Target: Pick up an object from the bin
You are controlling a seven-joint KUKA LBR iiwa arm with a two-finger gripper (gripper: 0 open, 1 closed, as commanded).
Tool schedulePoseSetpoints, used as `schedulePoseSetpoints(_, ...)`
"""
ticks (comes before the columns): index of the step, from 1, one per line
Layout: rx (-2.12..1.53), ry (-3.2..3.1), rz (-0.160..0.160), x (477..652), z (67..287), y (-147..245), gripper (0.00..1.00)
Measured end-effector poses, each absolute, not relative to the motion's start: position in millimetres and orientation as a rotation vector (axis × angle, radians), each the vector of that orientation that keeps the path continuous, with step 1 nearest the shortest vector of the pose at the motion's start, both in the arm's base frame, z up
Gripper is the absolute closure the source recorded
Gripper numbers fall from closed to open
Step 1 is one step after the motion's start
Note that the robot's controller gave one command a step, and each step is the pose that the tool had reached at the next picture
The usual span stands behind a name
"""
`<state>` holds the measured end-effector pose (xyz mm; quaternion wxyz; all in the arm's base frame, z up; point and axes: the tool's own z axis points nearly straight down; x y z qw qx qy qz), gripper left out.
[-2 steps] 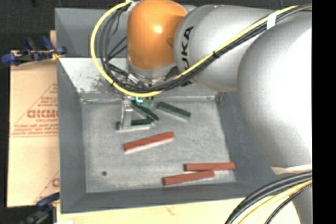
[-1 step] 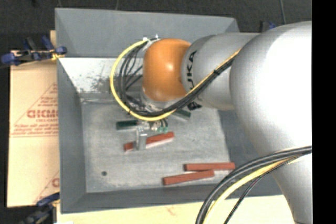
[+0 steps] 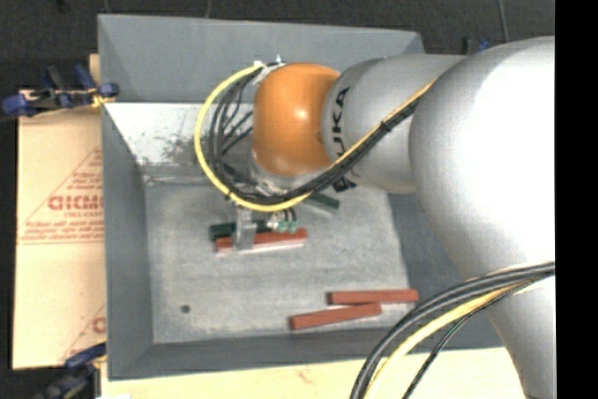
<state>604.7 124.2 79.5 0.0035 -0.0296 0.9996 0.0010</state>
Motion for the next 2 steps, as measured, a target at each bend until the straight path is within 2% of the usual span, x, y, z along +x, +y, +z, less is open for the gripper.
schedulePoseSetpoints(1,-0.091,3.136,0.003,603.7,77.6,124.1,0.00)
schedulePoseSetpoints(2,-0.090,3.138,0.003,603.2,77.0,124.0,1.00)
